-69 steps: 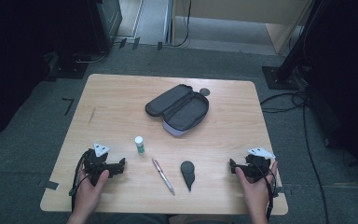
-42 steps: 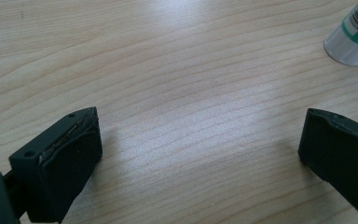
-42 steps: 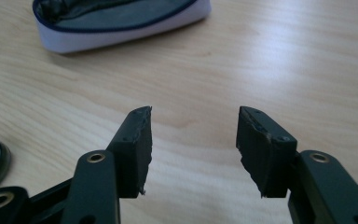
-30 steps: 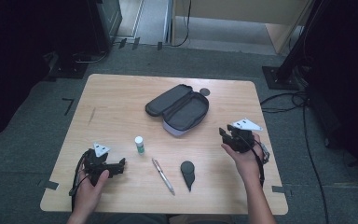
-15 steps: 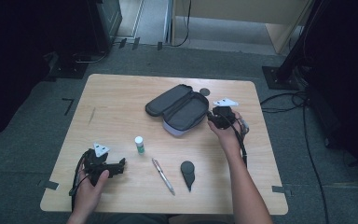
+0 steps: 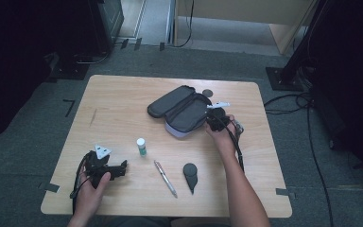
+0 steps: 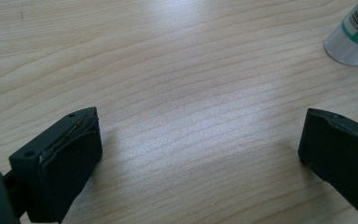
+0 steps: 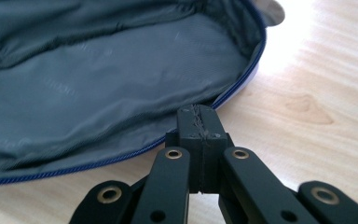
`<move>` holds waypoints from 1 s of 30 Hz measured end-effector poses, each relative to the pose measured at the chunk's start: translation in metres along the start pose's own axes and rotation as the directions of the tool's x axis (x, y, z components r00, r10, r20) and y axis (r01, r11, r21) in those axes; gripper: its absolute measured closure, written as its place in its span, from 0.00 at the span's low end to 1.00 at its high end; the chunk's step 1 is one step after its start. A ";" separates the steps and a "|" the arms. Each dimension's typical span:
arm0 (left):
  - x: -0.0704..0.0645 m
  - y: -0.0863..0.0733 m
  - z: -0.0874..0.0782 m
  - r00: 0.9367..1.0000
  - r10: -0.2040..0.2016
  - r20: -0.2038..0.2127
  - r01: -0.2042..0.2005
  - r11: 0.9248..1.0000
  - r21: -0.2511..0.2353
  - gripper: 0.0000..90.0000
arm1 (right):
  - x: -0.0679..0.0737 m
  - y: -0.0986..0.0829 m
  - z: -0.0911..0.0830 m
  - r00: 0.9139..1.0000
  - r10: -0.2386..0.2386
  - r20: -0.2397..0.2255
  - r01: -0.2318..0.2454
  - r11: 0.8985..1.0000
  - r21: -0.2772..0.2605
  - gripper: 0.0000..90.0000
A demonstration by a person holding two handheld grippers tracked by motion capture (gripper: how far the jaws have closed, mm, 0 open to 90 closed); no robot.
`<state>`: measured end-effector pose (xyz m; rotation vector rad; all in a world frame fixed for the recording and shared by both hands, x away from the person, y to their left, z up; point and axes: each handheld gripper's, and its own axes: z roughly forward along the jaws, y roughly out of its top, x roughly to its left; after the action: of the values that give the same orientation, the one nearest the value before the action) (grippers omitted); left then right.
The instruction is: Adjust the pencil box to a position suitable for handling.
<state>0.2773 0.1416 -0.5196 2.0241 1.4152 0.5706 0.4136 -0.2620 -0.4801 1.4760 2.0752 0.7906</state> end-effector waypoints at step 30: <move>0.000 0.000 0.000 1.000 0.005 0.002 -0.005 1.000 0.003 0.00 | 0.062 -0.031 -0.004 0.979 -0.136 -0.153 0.147 0.987 0.066 1.00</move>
<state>0.2772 0.1418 -0.5194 2.0304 1.4111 0.5691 0.3705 -0.2114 -0.5011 1.3262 2.3164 0.7931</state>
